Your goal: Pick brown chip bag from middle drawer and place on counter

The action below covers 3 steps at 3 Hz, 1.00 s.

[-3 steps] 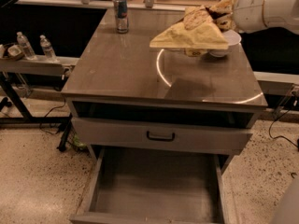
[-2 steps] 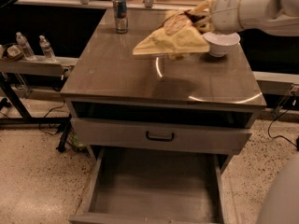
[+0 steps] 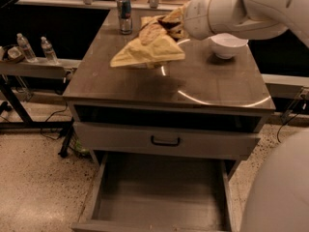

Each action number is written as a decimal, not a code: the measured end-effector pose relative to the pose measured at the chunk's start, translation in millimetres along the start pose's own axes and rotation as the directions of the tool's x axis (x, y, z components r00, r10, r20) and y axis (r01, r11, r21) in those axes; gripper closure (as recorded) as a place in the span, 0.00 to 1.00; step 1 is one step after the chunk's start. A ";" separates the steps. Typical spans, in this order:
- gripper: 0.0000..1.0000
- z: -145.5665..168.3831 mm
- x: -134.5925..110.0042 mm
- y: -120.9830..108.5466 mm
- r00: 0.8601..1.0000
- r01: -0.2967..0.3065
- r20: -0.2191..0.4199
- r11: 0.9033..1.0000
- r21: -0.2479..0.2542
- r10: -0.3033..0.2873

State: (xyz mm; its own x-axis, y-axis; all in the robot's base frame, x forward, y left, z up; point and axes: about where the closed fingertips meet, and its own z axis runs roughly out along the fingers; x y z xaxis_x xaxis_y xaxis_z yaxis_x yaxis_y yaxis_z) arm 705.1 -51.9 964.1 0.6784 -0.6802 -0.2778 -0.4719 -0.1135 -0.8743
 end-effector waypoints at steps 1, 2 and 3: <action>0.35 28.1 -5.7 -6.0 1.000 0.016 0.017 1.000 -0.003 -0.016; 0.12 45.0 -3.7 -11.5 1.000 0.019 0.017 1.000 -0.005 -0.019; 0.00 44.2 -5.4 -11.6 1.000 0.018 0.015 1.000 -0.005 -0.018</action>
Offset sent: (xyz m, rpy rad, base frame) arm 0.0459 0.0447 -0.0096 -0.0123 -0.0102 0.0175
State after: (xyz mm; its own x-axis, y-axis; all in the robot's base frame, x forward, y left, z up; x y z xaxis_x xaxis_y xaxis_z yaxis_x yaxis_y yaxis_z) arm 731.8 -14.9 958.2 0.6949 -0.6671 -0.2683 -0.4629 -0.1294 -0.8769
